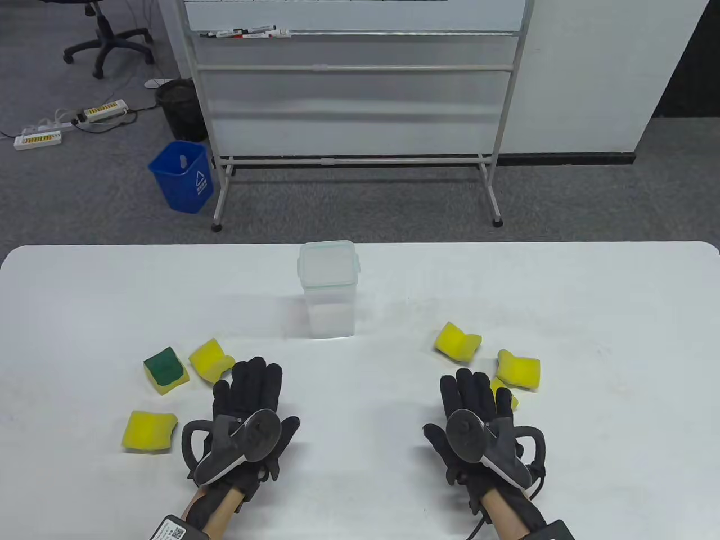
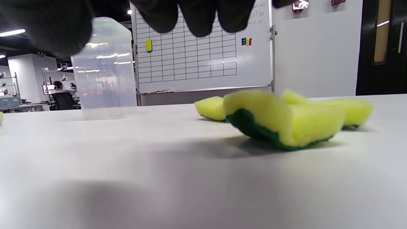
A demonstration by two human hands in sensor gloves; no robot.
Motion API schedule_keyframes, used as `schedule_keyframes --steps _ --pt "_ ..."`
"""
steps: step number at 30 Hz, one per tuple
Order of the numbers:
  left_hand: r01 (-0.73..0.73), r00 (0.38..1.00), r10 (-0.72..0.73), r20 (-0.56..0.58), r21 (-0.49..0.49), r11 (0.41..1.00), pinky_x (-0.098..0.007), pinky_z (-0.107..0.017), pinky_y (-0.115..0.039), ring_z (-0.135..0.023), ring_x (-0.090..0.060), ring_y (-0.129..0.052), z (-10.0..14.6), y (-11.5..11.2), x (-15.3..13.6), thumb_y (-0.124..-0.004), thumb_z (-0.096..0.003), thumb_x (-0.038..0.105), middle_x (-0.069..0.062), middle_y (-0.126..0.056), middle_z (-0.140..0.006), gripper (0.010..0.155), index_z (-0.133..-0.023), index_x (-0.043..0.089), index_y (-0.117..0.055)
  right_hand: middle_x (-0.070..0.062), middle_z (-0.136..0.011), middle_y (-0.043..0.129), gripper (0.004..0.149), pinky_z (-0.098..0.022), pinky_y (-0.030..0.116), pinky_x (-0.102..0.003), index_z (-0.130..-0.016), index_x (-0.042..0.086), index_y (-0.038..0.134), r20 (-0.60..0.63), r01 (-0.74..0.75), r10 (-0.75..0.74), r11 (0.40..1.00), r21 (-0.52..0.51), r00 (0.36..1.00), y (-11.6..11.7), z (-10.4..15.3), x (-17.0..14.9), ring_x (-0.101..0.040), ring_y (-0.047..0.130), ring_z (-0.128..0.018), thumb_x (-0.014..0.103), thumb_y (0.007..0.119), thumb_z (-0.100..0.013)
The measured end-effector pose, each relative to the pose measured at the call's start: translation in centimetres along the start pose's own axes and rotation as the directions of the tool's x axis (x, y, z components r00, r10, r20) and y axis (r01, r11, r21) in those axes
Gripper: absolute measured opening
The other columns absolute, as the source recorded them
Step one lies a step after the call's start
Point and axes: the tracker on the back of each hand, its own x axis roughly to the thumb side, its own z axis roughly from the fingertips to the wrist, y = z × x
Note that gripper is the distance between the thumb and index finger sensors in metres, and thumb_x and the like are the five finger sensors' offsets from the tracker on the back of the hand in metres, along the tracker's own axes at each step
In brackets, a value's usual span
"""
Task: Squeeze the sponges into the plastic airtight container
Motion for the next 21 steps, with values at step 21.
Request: schedule_keyframes --steps 21 --pt "-0.01 1.0 0.01 -0.005 0.005 1.0 -0.065 -0.077 -0.035 -0.112 -0.038 -0.026 0.05 0.04 -0.02 -0.063 -0.0457 0.065 -0.013 -0.02 -0.12 0.087 -0.109 0.022 -0.02 -0.006 -0.121 0.04 0.086 -0.077 0.033 -0.059 -0.111 0.028 0.038 -0.008 0.023 -0.023 1.0 -0.008 1.0 -0.18 -0.16 0.12 -0.034 0.041 -0.113 0.068 0.071 -0.042"
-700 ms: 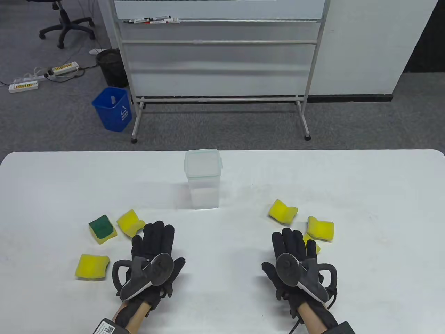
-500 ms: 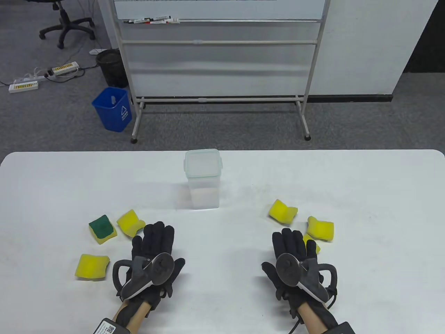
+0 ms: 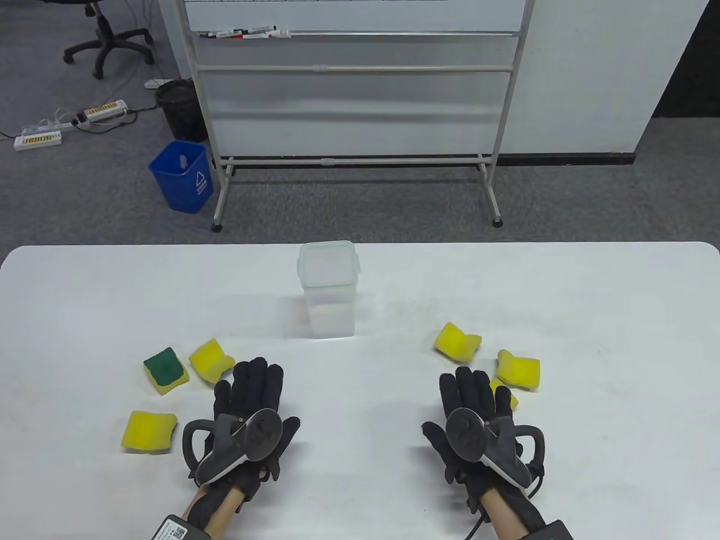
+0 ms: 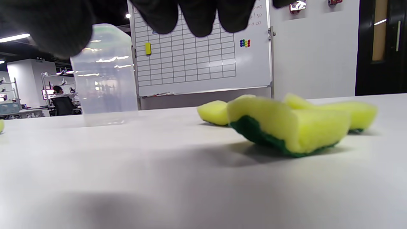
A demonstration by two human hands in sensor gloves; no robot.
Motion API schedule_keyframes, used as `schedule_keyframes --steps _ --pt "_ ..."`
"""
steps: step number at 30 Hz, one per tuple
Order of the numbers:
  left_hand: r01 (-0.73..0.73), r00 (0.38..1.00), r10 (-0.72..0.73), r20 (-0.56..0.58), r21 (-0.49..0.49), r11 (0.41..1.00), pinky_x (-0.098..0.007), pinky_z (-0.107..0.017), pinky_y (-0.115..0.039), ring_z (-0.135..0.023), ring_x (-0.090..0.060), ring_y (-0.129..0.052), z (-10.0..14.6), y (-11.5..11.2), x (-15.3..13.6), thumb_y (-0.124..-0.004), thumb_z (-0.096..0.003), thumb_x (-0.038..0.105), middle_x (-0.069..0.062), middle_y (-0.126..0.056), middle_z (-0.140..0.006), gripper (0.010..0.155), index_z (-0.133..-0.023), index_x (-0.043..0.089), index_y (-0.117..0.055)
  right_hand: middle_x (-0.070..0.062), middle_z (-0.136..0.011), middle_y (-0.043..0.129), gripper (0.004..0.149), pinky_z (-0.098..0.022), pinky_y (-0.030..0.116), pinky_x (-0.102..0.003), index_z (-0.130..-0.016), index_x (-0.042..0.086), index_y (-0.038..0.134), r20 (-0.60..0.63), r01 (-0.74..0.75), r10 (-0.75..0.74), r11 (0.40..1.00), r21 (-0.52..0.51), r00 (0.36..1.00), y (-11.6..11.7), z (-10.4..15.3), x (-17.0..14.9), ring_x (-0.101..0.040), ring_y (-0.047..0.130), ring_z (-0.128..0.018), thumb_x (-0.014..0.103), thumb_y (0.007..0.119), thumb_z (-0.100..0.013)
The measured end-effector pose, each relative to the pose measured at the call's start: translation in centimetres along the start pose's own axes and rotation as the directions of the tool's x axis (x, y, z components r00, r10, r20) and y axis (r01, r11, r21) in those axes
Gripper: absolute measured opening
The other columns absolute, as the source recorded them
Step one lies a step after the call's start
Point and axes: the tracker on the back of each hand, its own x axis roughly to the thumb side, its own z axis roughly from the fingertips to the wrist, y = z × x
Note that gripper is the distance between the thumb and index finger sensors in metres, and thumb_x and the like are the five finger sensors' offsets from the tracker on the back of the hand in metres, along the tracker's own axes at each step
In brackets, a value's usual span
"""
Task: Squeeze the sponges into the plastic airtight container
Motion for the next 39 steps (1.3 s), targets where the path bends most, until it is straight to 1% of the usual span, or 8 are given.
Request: schedule_keyframes --steps 5,10,16,19,24,28,34,39 --pt "0.005 1.0 -0.005 0.016 0.01 1.0 -0.064 -0.077 -0.035 -0.112 -0.038 -0.026 -0.1 0.3 0.3 -0.063 -0.0456 0.065 -0.012 -0.02 -0.12 0.087 -0.109 0.023 -0.02 -0.006 -0.121 0.04 0.086 -0.077 0.033 -0.059 -0.111 0.028 0.039 -0.005 0.003 -0.003 1.0 0.007 1.0 0.0 -0.3 -0.1 -0.034 0.041 -0.113 0.067 0.071 -0.042" --pt "-0.039 0.998 0.034 0.044 0.108 0.993 -0.064 -0.078 -0.037 -0.113 -0.038 -0.027 -0.6 2.3 1.6 -0.065 -0.0457 0.064 -0.012 -0.022 -0.121 0.087 -0.11 0.023 -0.023 -0.006 -0.121 0.04 0.086 -0.077 0.033 -0.059 -0.111 0.028 0.039 -0.012 0.04 -0.04 0.999 0.004 0.999 -0.3 -0.2 -0.4 -0.034 0.041 -0.113 0.067 0.071 -0.042" --pt "0.003 0.996 -0.021 0.092 0.194 0.981 -0.064 -0.079 -0.037 -0.114 -0.037 -0.026 -5.5 6.7 5.4 -0.066 -0.0459 0.063 -0.009 -0.022 -0.122 0.084 -0.111 0.027 -0.026 -0.006 -0.121 0.04 0.085 -0.076 0.034 -0.059 -0.111 0.028 0.04 0.005 0.045 -0.045 0.999 0.007 0.999 -0.5 0.2 -0.3 -0.034 0.041 -0.113 0.067 0.071 -0.042" --pt "0.016 0.998 -0.027 0.062 0.174 0.985 -0.064 -0.08 -0.035 -0.115 -0.035 -0.025 -10.6 8.2 7.5 -0.067 -0.0453 0.063 -0.008 -0.021 -0.122 0.084 -0.111 0.028 -0.026 -0.006 -0.121 0.042 0.085 -0.077 0.034 -0.059 -0.111 0.028 0.041 0.004 0.09 -0.09 0.996 0.0 0.996 -0.9 0.4 -0.5 -0.034 0.042 -0.113 0.067 0.071 -0.042" --pt "0.022 0.998 -0.021 -0.058 0.024 0.999 -0.064 -0.081 -0.033 -0.115 -0.031 -0.02 -16.8 6.8 8.2 -0.067 -0.0448 0.064 -0.005 -0.018 -0.122 0.085 -0.11 0.03 -0.024 -0.006 -0.12 0.043 0.084 -0.076 0.035 -0.06 -0.111 0.028 0.042 0.004 0.144 -0.144 0.99 -0.007 0.99 -1.4 0.7 -0.9 -0.034 0.043 -0.113 0.067 0.071 -0.042" --pt "0.016 0.99 -0.019 -0.137 -0.026 1.0 -0.065 -0.081 -0.031 -0.115 -0.029 -0.016 -19.3 5.8 7.6 -0.068 -0.0445 0.065 -0.001 -0.014 -0.123 0.086 -0.11 0.034 -0.022 -0.007 -0.12 0.044 0.085 -0.076 0.036 -0.06 -0.111 0.028 0.042 0.005 0.165 -0.165 0.986 0.012 0.986 -1.5 0.7 -1.1 -0.034 0.044 -0.112 0.067 0.072 -0.041" --pt "0.01 0.984 -0.024 -0.179 -0.079 0.997 -0.07 -0.079 -0.026 -0.115 -0.029 -0.008 -21.2 4.4 6.7 -0.069 -0.0436 0.069 0.006 -0.007 -0.122 0.086 -0.11 0.044 -0.021 -0.007 -0.12 0.044 0.085 -0.076 0.036 -0.06 -0.111 0.028 0.043 -0.008 0.162 -0.162 0.986 0.043 0.987 -1.1 0.5 -1.3 -0.034 0.044 -0.112 0.067 0.072 -0.042" --pt "-0.021 0.985 0.01 -0.172 -0.063 0.998 -0.067 -0.081 -0.04 -0.118 -0.027 -0.025 -21.4 4.1 6.4 -0.073 -0.043 0.067 0.008 -0.026 -0.125 0.082 -0.11 0.046 -0.03 -0.007 -0.12 0.044 0.084 -0.076 0.037 -0.06 -0.111 0.028 0.044 -0.018 0.166 -0.166 0.985 0.044 0.986 -1.1 0.5 -1.4 -0.035 0.045 -0.112 0.067 0.071 -0.042"
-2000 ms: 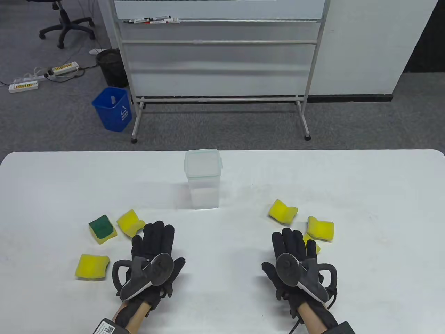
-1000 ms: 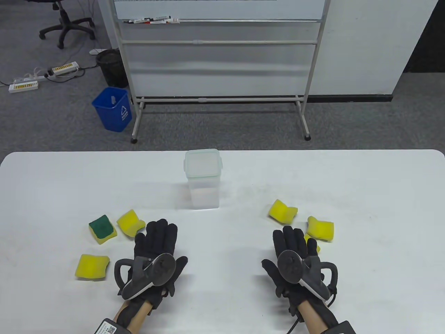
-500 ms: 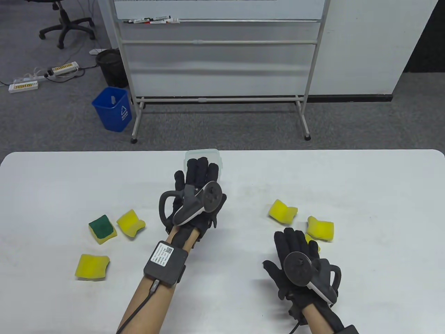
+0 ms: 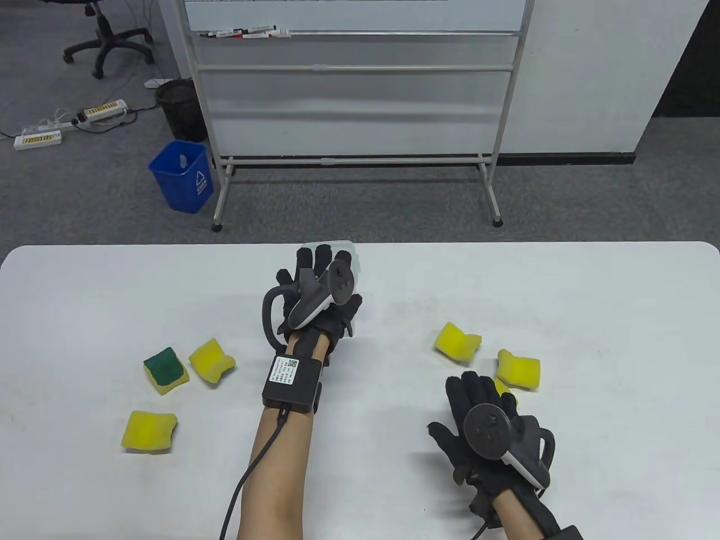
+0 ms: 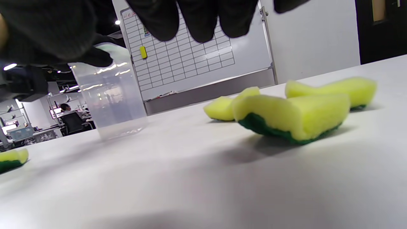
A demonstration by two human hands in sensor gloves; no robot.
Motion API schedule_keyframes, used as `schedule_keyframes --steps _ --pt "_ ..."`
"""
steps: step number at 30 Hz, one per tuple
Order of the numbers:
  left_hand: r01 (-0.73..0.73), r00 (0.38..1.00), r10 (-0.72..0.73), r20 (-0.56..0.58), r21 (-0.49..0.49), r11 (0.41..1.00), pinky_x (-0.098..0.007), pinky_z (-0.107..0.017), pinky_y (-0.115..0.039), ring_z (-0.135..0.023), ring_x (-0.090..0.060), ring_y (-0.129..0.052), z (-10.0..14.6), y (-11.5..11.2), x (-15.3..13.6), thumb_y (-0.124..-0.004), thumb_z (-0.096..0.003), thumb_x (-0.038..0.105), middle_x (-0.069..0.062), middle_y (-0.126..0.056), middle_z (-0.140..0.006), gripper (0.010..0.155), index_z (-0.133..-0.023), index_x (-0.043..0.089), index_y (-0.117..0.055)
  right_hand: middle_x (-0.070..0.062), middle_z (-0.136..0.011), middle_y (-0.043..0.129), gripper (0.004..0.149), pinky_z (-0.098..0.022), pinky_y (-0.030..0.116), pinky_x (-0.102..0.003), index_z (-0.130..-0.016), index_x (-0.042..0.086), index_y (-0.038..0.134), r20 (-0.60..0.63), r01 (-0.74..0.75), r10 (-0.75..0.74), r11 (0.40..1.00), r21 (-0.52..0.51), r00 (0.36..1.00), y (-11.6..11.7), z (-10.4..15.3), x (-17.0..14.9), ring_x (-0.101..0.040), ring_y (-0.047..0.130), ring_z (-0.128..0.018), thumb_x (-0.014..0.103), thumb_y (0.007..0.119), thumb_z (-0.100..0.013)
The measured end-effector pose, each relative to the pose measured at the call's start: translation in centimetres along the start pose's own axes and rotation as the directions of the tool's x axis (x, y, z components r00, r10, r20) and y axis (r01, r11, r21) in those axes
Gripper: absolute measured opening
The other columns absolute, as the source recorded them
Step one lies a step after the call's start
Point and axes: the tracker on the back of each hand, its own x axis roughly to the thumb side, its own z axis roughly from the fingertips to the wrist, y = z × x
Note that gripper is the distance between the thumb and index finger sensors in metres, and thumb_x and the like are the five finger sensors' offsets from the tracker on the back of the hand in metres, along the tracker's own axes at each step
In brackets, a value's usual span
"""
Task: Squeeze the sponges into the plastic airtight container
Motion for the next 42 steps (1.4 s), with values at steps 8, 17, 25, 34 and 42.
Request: schedule_keyframes --steps 8,17,25,34,42 --pt "0.033 0.995 -0.034 0.089 0.005 0.999 -0.06 -0.081 -0.047 -0.115 -0.032 -0.032 1.6 0.7 -0.1 -0.074 -0.0428 0.066 0.002 -0.032 -0.124 0.082 -0.11 0.041 -0.035 -0.007 -0.12 0.045 0.083 -0.076 0.037 -0.06 -0.111 0.028 0.044 -0.019 0.008 -0.007 1.0 0.029 1.0 0.2 -0.2 -0.4 -0.035 0.046 -0.112 0.067 0.071 -0.042" --pt "0.082 0.977 -0.095 0.192 0.075 0.994 -0.061 -0.079 -0.053 -0.11 -0.037 -0.036 6.9 0.7 -0.1 -0.073 -0.0427 0.066 -0.002 -0.036 -0.121 0.082 -0.111 0.038 -0.037 -0.007 -0.12 0.045 0.083 -0.076 0.037 -0.06 -0.111 0.028 0.045 -0.034 0.009 -0.007 0.999 0.046 0.999 0.3 -0.2 -0.5 -0.035 0.046 -0.112 0.066 0.071 -0.042" --pt "0.124 0.956 -0.131 0.263 0.043 0.991 -0.061 -0.078 -0.055 -0.107 -0.038 -0.038 12.7 1.4 -0.1 -0.073 -0.0428 0.066 -0.004 -0.037 -0.121 0.083 -0.112 0.037 -0.036 -0.007 -0.12 0.046 0.083 -0.076 0.037 -0.06 -0.111 0.027 0.045 -0.035 -0.005 0.007 0.999 0.046 0.999 0.4 -0.2 -0.4 -0.035 0.046 -0.112 0.066 0.071 -0.042" --pt "0.137 0.933 -0.144 0.329 0.046 0.99 -0.06 -0.077 -0.055 -0.105 -0.039 -0.037 17.7 1.7 0.5 -0.073 -0.0435 0.066 -0.006 -0.036 -0.12 0.084 -0.113 0.036 -0.035 -0.007 -0.12 0.046 0.082 -0.076 0.037 -0.06 -0.111 0.027 0.045 -0.002 -0.045 0.045 0.998 0.039 0.999 0.5 0.0 0.8 -0.035 0.047 -0.112 0.066 0.071 -0.042" --pt "0.14 0.922 -0.139 0.362 0.025 0.99 -0.059 -0.077 -0.055 -0.104 -0.039 -0.037 19.0 2.0 0.2 -0.074 -0.0443 0.064 -0.006 -0.035 -0.12 0.083 -0.113 0.037 -0.035 -0.008 -0.117 0.056 0.079 -0.076 0.043 -0.06 -0.108 0.023 0.058 0.033 -0.023 0.024 0.999 -0.033 0.999 0.1 0.3 2.0 -0.035 0.056 -0.11 0.065 0.072 -0.042"
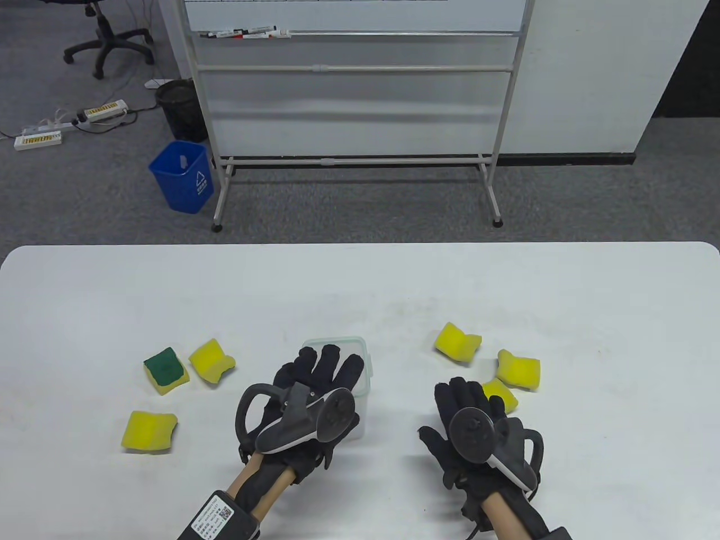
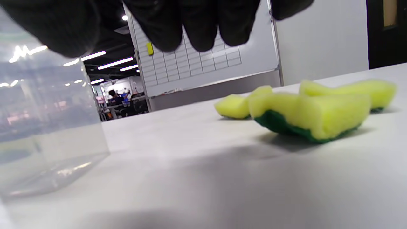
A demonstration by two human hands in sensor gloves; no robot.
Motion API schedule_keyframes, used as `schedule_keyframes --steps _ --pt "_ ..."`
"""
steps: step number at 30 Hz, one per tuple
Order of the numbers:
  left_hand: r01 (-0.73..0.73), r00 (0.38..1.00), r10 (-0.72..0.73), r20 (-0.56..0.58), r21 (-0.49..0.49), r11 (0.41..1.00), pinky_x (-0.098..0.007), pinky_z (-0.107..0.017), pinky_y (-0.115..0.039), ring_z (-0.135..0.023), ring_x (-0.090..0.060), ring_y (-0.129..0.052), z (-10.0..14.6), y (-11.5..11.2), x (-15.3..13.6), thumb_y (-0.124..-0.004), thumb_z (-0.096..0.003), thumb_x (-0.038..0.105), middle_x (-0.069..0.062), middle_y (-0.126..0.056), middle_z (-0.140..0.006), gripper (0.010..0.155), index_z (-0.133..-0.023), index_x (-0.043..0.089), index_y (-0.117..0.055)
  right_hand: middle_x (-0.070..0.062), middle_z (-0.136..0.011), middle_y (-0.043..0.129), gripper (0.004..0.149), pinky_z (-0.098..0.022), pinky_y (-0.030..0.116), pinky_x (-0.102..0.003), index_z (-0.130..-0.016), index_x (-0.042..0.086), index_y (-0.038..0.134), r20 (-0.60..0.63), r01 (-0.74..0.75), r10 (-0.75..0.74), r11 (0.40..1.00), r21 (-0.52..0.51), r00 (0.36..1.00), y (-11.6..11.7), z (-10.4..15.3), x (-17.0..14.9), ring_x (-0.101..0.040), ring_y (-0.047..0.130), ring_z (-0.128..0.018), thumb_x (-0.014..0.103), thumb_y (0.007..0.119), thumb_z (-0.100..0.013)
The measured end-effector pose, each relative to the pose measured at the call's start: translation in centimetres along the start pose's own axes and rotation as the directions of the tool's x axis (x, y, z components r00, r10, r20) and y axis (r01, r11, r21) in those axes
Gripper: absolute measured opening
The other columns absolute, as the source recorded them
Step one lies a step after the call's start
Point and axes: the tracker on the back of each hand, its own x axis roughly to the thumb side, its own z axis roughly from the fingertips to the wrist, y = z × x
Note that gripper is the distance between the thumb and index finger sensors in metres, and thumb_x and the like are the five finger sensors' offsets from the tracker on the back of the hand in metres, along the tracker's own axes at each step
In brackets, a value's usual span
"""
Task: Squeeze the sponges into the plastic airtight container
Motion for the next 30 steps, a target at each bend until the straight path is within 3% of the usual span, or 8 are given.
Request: schedule_keyframes --steps 5,12,17,19,21,24,26,30 --pt "-0.001 1.0 0.001 0.018 -0.002 1.0 -0.058 -0.077 -0.055 -0.103 -0.038 -0.038 0.0 0.0 -0.3 -0.076 -0.0432 0.065 -0.005 -0.035 -0.119 0.085 -0.112 0.039 -0.034 -0.011 -0.104 0.081 0.071 -0.069 0.065 -0.057 -0.098 0.019 0.078 0.018 0.088 -0.086 0.985 -0.149 0.996 -1.7 -0.1 1.4 -0.036 0.085 -0.093 0.063 0.073 -0.042" --pt "-0.129 0.989 0.132 0.063 -0.057 0.99 -0.059 -0.077 -0.057 -0.105 -0.037 -0.042 -0.2 1.3 -2.1 -0.077 -0.0432 0.064 -0.004 -0.04 -0.122 0.081 -0.112 0.038 -0.042 -0.012 -0.095 0.09 0.069 -0.064 0.072 -0.053 -0.094 0.017 0.083 -0.084 0.116 -0.134 0.975 -0.19 0.987 -4.9 -1.3 3.9 -0.034 0.094 -0.081 0.063 0.073 -0.044" --pt "-0.345 0.939 0.344 0.023 0.111 0.932 -0.06 -0.075 -0.062 -0.107 -0.038 -0.054 0.5 2.8 -5.8 -0.075 -0.0451 0.062 -0.007 -0.048 -0.121 0.075 -0.11 0.034 -0.052 -0.012 -0.087 0.095 0.068 -0.06 0.075 -0.051 -0.09 0.016 0.087 -0.213 0.136 -0.198 0.952 -0.274 0.957 -7.5 -2.5 5.9 -0.033 0.098 -0.072 0.063 0.073 -0.044" --pt "-0.398 0.899 0.43 -0.09 0.248 0.883 -0.057 -0.071 -0.069 -0.101 -0.038 -0.067 1.0 2.8 -7.6 -0.073 -0.0463 0.06 -0.012 -0.06 -0.116 0.071 -0.108 0.028 -0.058 -0.011 -0.08 0.098 0.065 -0.057 0.077 -0.05 -0.085 0.015 0.09 -0.225 0.16 -0.235 0.939 -0.306 0.946 -8.0 -3.0 6.9 -0.03 0.1 -0.065 0.063 0.074 -0.044" --pt "-0.442 0.837 0.508 -0.206 0.294 0.848 -0.05 -0.063 -0.077 -0.091 -0.039 -0.076 0.8 1.7 -9.2 -0.072 -0.0455 0.062 -0.019 -0.066 -0.109 0.073 -0.103 0.019 -0.063 -0.008 -0.071 0.101 0.061 -0.055 0.078 -0.049 -0.078 0.017 0.094 -0.229 0.165 -0.242 0.937 -0.309 0.943 -8.1 -3.7 8.1 -0.026 0.102 -0.057 0.064 0.075 -0.043" --pt "-0.56 0.762 0.586 -0.275 0.175 0.81 -0.042 -0.054 -0.084 -0.079 -0.034 -0.086 0.0 -0.7 -10.6 -0.067 -0.0453 0.069 -0.018 -0.074 -0.1 0.076 -0.099 0.016 -0.064 -0.007 -0.067 0.102 0.061 -0.054 0.08 -0.048 -0.075 0.018 0.095 -0.235 0.141 -0.211 0.948 -0.284 0.949 -7.6 -4.7 9.6 -0.024 0.102 -0.053 0.066 0.076 -0.042" --pt "-0.682 0.66 0.683 -0.313 0.134 0.719 -0.04 -0.048 -0.085 -0.072 -0.033 -0.09 -0.7 -2.7 -10.9 -0.068 -0.0444 0.07 -0.017 -0.078 -0.095 0.075 -0.097 0.015 -0.066 -0.008 -0.071 0.1 0.065 -0.055 0.078 -0.049 -0.078 0.017 0.093 -0.27 0.133 -0.182 0.973 -0.19 0.946 -6.6 -5.6 10.4 -0.025 0.101 -0.056 0.068 0.074 -0.042" --pt "-0.796 0.55 0.763 -0.34 0.063 0.602 -0.036 -0.041 -0.089 -0.062 -0.028 -0.095 -1.3 -4.8 -11.4 -0.067 -0.0441 0.073 -0.014 -0.085 -0.086 0.074 -0.092 0.017 -0.071 -0.009 -0.08 0.096 0.071 -0.06 0.075 -0.05 -0.086 0.017 0.087 -0.278 0.162 -0.158 0.987 -0.009 0.947 -4.3 -7.1 10.7 -0.028 0.098 -0.065 0.07 0.081 -0.04"
